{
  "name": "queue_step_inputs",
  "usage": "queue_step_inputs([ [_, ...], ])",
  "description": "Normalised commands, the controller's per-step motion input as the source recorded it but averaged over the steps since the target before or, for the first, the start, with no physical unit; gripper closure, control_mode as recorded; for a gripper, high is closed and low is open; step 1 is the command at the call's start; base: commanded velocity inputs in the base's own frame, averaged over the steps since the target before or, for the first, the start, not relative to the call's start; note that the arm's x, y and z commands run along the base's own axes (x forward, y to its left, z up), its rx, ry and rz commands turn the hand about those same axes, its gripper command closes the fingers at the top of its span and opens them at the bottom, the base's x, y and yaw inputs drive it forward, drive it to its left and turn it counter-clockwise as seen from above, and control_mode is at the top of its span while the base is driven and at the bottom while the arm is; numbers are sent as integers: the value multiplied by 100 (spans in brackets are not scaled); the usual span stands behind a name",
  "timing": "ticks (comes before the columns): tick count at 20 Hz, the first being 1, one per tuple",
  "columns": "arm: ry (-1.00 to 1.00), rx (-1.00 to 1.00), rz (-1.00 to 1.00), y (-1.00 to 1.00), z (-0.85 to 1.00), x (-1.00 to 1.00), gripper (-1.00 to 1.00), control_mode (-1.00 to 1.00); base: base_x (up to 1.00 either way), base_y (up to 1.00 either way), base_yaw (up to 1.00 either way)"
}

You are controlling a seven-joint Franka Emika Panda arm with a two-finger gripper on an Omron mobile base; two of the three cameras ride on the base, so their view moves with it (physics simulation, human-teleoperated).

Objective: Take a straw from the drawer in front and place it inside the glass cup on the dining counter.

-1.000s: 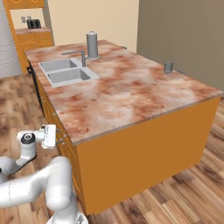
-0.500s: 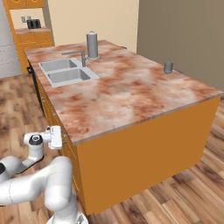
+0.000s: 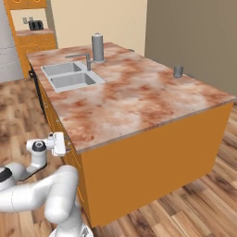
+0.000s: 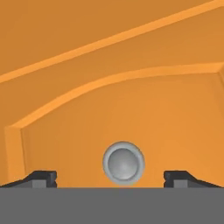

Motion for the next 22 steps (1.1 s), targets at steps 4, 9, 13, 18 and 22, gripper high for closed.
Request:
queue_step_inputs([
  [4,0,0,0,17,-32,25,-100,-100,0,0,0],
  [9,0,0,0,9,-26,27,-100,-100,0,0,0],
  [13,0,0,0,0,-13,5,100,-100,0,0,0],
  [18,0,0,0,-13,-5,0,100,-100,0,0,0],
  [22,0,0,0,-23,0,0,100,-100,0,0,0],
])
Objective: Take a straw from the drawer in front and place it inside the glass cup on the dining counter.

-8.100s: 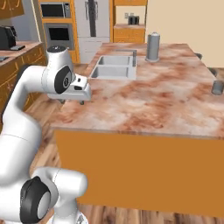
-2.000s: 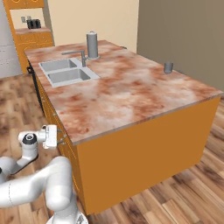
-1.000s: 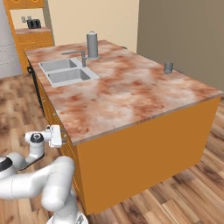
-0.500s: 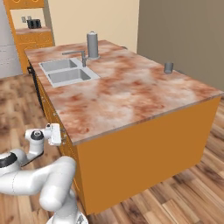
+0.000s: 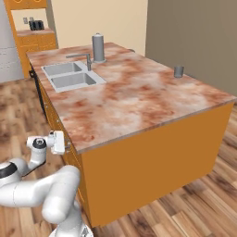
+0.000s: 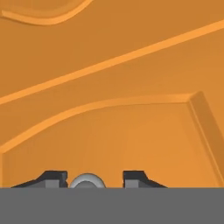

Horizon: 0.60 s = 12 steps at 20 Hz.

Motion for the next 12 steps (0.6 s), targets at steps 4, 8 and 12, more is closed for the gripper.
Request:
queue_step_inputs([
  [4,0,0,0,-24,-2,-13,100,-100,0,0,0],
  [8,-3,0,0,-22,0,-30,100,-100,0,0,0],
  [12,-6,0,0,-3,0,-37,100,-100,0,0,0],
])
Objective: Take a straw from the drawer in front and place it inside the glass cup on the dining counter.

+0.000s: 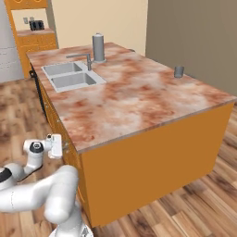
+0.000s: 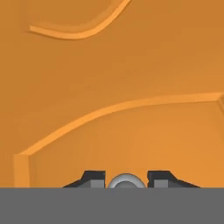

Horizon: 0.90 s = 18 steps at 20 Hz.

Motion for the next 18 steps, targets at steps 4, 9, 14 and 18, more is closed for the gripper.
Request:
queue_step_inputs([
  [4,-7,0,0,20,0,-77,100,-100,0,0,0],
  [9,-5,0,0,42,3,-97,100,-100,0,0,0],
  [14,-1,5,0,31,25,-96,100,-100,0,0,0],
  [18,0,7,0,29,38,-91,100,-100,0,0,0],
])
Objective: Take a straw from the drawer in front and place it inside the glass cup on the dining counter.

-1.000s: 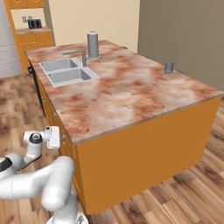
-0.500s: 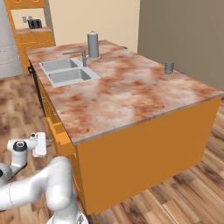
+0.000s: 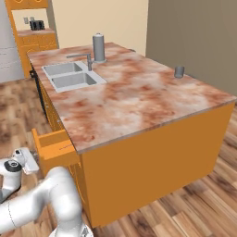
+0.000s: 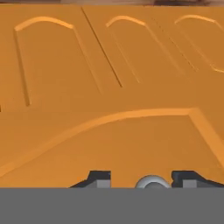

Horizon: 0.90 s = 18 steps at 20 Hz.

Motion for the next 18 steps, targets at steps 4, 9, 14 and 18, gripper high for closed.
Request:
queue_step_inputs([
  [4,0,10,0,36,42,-84,100,-100,0,0,0],
  [9,0,10,0,47,45,-83,100,-100,0,0,0],
  [14,0,6,-9,55,60,-83,100,-100,0,0,0],
  [18,2,3,-22,11,100,-73,-100,-100,0,0,0],
])
